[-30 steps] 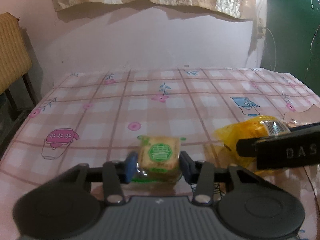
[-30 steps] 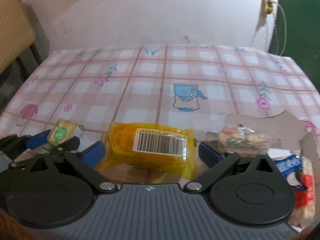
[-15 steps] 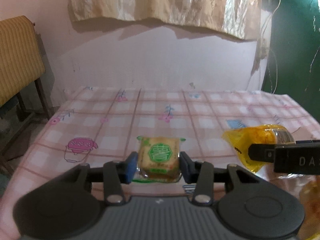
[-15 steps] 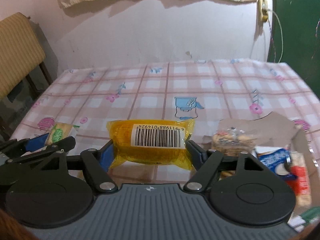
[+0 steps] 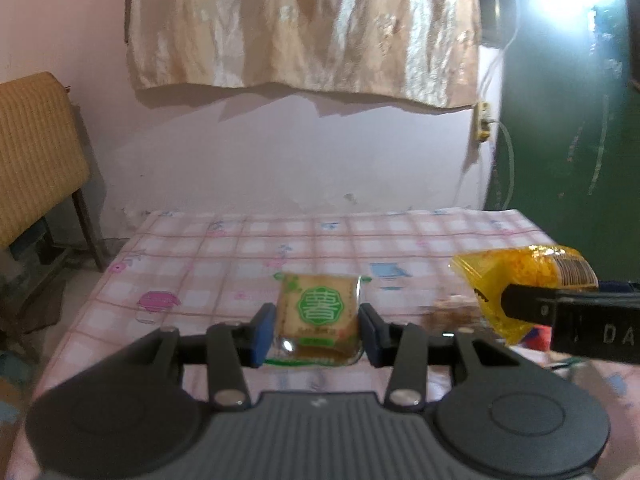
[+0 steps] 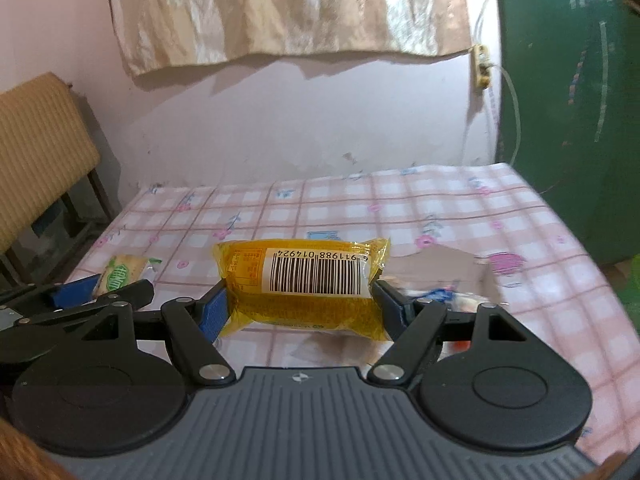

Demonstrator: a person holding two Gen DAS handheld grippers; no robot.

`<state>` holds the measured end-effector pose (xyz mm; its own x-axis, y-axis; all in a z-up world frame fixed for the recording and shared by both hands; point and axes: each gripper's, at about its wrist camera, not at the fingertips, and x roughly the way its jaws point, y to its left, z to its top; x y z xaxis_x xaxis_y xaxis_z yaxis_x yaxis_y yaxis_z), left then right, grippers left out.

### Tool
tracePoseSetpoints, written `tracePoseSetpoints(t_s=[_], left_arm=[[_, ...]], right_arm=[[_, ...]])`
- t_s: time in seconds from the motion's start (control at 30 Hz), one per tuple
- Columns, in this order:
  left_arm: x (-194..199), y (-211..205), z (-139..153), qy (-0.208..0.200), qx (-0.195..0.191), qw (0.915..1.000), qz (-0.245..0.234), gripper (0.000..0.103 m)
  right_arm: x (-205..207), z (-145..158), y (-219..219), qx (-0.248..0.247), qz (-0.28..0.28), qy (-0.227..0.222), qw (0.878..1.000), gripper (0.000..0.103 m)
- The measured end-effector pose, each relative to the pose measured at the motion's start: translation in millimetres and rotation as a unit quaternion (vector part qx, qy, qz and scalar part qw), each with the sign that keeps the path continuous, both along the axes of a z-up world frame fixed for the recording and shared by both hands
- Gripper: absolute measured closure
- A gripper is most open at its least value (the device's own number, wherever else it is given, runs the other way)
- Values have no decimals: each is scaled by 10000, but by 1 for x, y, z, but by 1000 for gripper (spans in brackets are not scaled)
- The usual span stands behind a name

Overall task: Organize snacks
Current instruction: 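Carry the square cake and yellow pack toward the white box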

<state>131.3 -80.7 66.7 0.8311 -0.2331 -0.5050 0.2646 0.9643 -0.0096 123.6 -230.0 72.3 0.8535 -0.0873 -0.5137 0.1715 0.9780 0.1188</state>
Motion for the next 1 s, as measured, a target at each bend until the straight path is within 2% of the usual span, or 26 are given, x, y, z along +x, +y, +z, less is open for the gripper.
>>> tracePoseSetpoints(t_s=[0.23,0.47,0.7,1.0], left_arm=[[-34,-37,8,-48,10,9991,-419,60],[-54,-68,10,-78,25,9973,-735,60],[-58,-77,6,-40,54,9964,-841,60],[-64,-89,3,12,67,9952,-977,60]], right_arm=[[-58,17,-42,-71,-345,-141,9993,10],[-93,19,-77,6,-621,-165,9979,10],[-101,12,-103,60,-803,-164,9966,10],[-101,4,-104,146,-824,-124,9964,10]])
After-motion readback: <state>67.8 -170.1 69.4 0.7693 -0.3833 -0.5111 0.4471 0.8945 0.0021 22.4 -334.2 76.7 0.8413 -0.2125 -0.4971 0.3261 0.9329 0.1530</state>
